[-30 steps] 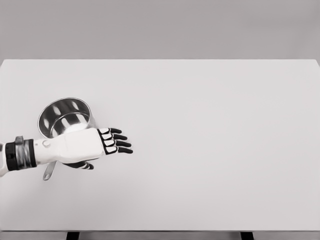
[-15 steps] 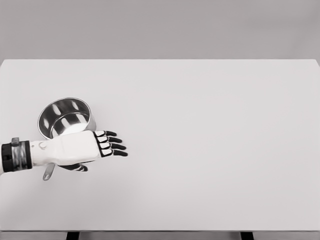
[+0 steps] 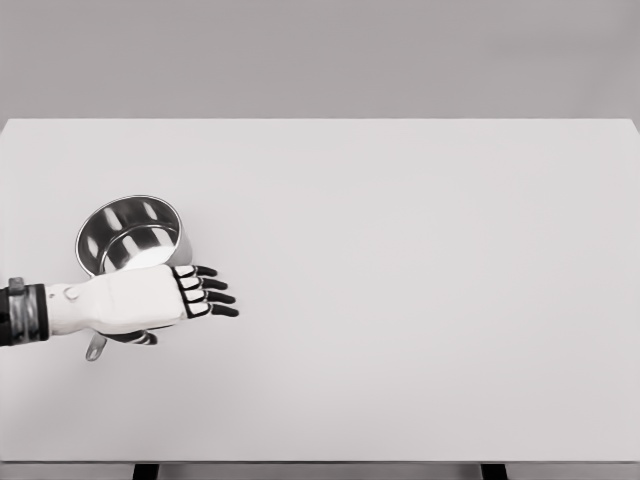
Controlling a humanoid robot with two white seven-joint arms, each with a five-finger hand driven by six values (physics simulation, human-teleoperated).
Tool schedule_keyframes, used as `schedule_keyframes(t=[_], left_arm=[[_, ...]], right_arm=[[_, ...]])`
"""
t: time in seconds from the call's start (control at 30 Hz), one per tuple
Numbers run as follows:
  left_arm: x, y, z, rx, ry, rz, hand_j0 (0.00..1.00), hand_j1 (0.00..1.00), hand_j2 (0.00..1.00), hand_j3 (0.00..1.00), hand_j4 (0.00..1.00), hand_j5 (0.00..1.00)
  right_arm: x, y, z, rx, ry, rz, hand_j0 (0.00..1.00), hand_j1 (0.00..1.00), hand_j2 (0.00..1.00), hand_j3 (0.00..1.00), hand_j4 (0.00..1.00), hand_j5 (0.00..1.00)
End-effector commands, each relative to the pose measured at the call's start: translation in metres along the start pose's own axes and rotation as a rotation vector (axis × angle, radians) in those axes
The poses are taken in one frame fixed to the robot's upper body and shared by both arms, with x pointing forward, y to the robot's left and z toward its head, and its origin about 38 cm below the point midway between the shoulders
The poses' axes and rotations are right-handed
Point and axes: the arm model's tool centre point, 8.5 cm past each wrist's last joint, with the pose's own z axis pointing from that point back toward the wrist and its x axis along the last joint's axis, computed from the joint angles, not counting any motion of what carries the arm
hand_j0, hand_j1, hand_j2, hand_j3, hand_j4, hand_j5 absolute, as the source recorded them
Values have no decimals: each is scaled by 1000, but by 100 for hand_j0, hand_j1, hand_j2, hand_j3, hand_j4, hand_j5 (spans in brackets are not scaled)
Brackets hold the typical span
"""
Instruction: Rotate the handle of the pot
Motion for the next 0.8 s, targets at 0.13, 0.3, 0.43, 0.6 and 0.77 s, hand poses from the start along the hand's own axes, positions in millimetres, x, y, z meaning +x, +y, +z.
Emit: schedule_keyframes(t=[0.13, 0.3, 0.43, 0.6, 0.77], left_arm=[[-4, 3, 6, -4, 15, -6, 100, 100, 100, 100, 100, 100], [-8, 11, 9, 12, 27, -22, 100, 100, 100, 100, 100, 100], [-8, 11, 9, 11, 29, -23, 100, 100, 100, 100, 100, 100], [-11, 15, 13, 23, 44, -30, 100, 100, 100, 100, 100, 100], [-11, 15, 13, 23, 46, -31, 100, 100, 100, 100, 100, 100]], right_arm=[[0, 0, 0, 0, 0, 0, 100, 100, 100, 100, 100, 100], [0, 0, 0, 0, 1, 0, 100, 100, 100, 100, 100, 100], [0, 0, 0, 0, 1, 0, 100, 100, 100, 100, 100, 100], [0, 0, 0, 0, 1, 0, 100, 100, 100, 100, 100, 100], [0, 0, 0, 0, 1, 0, 100, 100, 100, 100, 100, 100]])
